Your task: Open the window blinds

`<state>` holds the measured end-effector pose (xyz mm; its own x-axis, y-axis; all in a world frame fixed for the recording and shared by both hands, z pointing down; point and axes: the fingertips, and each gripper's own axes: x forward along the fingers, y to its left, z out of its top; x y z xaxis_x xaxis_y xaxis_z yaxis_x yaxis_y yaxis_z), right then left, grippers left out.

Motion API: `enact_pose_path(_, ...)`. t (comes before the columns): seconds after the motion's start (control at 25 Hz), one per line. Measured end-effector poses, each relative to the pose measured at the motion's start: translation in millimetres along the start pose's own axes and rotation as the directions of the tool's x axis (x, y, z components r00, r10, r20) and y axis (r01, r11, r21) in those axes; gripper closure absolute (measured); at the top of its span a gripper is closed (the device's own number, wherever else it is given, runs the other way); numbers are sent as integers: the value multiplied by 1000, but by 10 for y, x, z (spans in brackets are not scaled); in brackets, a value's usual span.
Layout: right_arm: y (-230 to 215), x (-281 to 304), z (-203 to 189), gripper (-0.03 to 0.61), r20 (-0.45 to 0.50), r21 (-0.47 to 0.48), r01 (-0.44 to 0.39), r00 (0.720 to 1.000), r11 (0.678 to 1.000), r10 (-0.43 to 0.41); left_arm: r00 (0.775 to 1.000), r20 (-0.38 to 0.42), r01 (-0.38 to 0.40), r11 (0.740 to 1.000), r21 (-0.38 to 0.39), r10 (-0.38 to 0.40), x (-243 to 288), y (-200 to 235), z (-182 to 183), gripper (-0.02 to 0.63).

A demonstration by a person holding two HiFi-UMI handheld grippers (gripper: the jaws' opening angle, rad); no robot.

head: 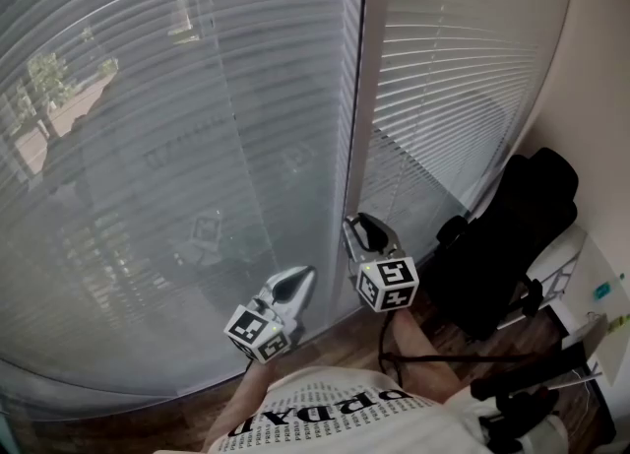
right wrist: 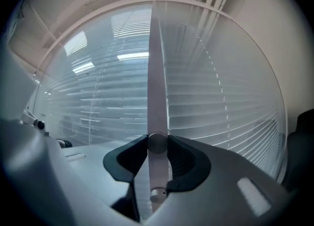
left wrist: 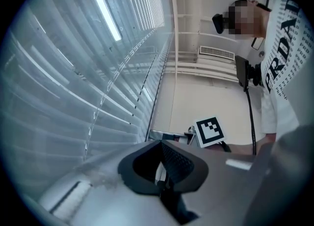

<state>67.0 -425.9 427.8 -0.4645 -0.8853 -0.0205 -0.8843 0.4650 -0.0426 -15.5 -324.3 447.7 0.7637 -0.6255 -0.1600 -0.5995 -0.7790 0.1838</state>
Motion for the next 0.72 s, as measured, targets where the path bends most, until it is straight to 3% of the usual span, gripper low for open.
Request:
enact_pose_path(0.12, 17, -19, 11, 443, -20, -132, 8, 1000, 991, -10, 1000, 3, 9, 1000, 7, -9, 14, -17, 17, 621)
enact_pose_path(0.2, 59, -52, 55, 442, -28, -253, 5, 1000, 968, -12, 1000, 7, 7, 1000, 8, -7, 16, -15, 34, 621)
enact_pose_path(0.4, 168, -56, 84, 420, -68, -555, -29, 998, 831, -11, 1000, 9, 7, 1000, 7, -7, 32, -13, 44, 621)
enact_pose_path(0.6, 169, -2, 5, 417, -93, -695, -42, 995, 718, -32, 1000, 8, 6, 1000, 9, -6, 30, -18, 27, 621)
enact_pose_path(0.72, 164, 11, -17, 423, -97, -702, -49, 995, 711, -27, 1000, 8, 2, 1000, 7, -2, 19, 3, 28, 621)
